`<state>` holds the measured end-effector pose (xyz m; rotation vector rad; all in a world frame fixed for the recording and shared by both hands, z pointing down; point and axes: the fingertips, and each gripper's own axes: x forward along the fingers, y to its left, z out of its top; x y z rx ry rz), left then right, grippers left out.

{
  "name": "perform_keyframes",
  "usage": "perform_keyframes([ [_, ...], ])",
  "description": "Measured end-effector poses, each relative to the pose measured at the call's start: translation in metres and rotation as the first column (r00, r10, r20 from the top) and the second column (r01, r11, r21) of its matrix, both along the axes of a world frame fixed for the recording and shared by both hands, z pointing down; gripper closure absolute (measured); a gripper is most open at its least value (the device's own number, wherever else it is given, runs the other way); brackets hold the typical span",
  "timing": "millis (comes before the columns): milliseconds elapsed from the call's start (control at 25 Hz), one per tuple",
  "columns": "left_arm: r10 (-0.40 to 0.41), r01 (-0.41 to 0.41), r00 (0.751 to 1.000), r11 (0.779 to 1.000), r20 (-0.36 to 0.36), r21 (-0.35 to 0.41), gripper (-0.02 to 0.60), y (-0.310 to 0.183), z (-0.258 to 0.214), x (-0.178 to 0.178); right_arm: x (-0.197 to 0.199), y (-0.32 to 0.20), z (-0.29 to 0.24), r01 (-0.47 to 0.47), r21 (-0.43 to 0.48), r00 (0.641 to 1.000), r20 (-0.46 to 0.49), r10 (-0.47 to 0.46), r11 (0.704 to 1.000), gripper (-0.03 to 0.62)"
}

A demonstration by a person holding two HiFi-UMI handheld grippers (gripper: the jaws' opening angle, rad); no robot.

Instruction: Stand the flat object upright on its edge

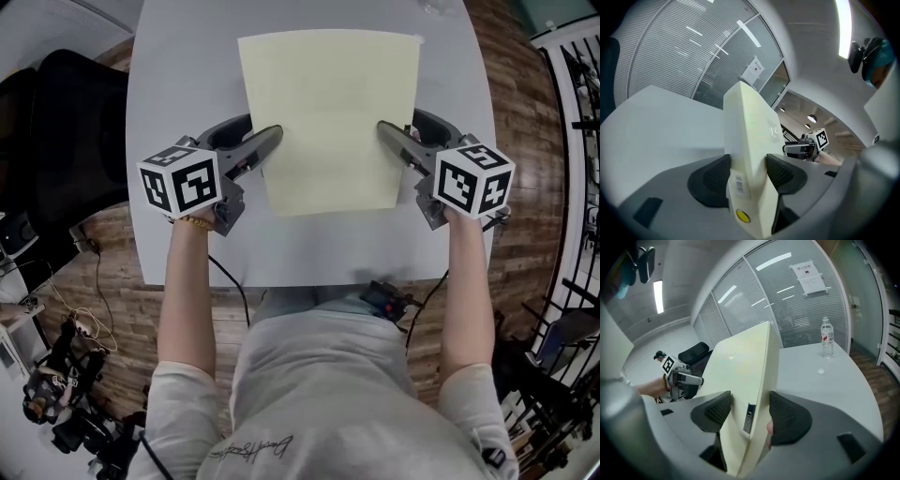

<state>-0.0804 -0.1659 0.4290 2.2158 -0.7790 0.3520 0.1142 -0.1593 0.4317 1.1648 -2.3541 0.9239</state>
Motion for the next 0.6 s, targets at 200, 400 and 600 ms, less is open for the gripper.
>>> perform_keyframes([
  [200, -0.011, 0.011, 1.000, 0.998, 0.001, 0.069, 0.324, -0.013, -0.007, -0.005, -0.006, -0.016, -0.009, 0.015, 0.059, 0.999, -0.037, -0.013, 0.998, 0.322],
  [400, 0.003, -0.008, 0.999, 0.992, 0.042, 0.128, 0.327, -0.017, -0.015, -0.004, -0.006, -0.023, -0.023, 0.049, 0.170, 0.995, -0.099, -0.032, 0.984, 0.324],
  [600, 0.001, -0.015, 0.997, 0.982, 0.076, 0.186, 0.330, -0.022, -0.023, -0.006, -0.008, -0.028, -0.033, 0.069, 0.256, 0.990, -0.135, -0.035, 0.964, 0.326],
])
